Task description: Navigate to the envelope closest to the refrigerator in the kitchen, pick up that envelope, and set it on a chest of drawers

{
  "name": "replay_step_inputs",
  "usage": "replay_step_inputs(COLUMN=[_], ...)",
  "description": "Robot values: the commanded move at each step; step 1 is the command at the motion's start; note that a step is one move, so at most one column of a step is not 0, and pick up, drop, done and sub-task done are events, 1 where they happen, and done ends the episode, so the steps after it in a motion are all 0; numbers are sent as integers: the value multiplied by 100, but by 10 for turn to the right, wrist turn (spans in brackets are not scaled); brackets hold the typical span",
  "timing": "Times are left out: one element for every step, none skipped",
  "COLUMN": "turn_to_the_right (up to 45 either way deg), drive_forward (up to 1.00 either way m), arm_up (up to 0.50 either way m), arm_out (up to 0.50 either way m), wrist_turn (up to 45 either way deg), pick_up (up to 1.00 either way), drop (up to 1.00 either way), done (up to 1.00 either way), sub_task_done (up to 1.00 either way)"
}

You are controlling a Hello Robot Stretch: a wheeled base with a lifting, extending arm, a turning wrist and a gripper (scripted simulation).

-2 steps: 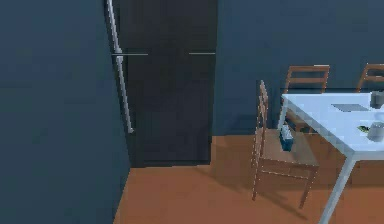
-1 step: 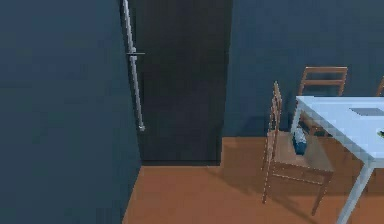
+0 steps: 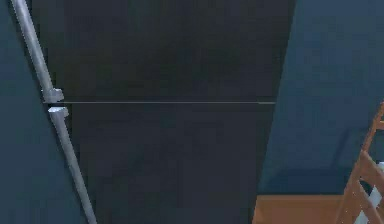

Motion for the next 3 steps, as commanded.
replay_step_inputs(turn_to_the_right=[450,450,330], drive_forward=[0,0,0], arm_up=[0,0,0], arm_out=[0,0,0], wrist_turn=[0,0,0], pick_up=[0,0,0], drop=[0,0,0], done=[0,0,0], sub_task_done=[0,0,0])
